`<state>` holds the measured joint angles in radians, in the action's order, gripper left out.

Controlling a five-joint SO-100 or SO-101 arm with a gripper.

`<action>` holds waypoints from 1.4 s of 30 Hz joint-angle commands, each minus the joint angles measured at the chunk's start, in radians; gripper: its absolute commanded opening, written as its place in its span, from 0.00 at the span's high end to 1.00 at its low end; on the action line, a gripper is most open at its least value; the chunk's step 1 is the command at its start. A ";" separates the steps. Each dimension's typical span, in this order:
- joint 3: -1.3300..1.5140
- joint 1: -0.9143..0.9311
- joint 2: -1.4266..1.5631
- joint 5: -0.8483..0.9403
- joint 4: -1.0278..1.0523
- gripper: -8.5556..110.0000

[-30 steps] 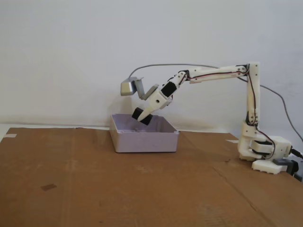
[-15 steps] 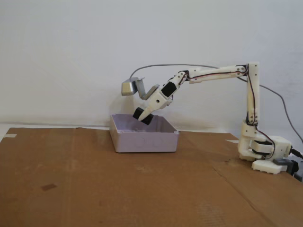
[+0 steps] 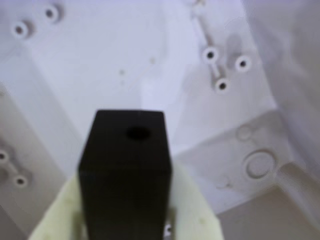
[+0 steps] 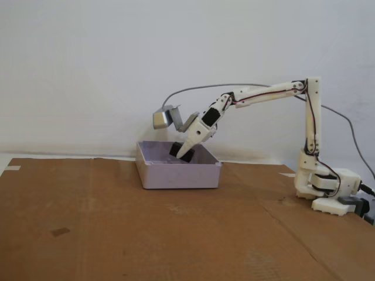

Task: Grasp a block and put it in the box.

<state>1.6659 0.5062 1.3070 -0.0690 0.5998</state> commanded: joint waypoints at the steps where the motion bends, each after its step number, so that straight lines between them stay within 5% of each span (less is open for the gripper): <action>1: -0.018 -0.009 0.044 0.009 -0.044 0.92; 42: -0.202 -0.023 -0.127 0.011 -0.051 0.92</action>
<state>1.5846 0.4587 1.1367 -0.0690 0.5998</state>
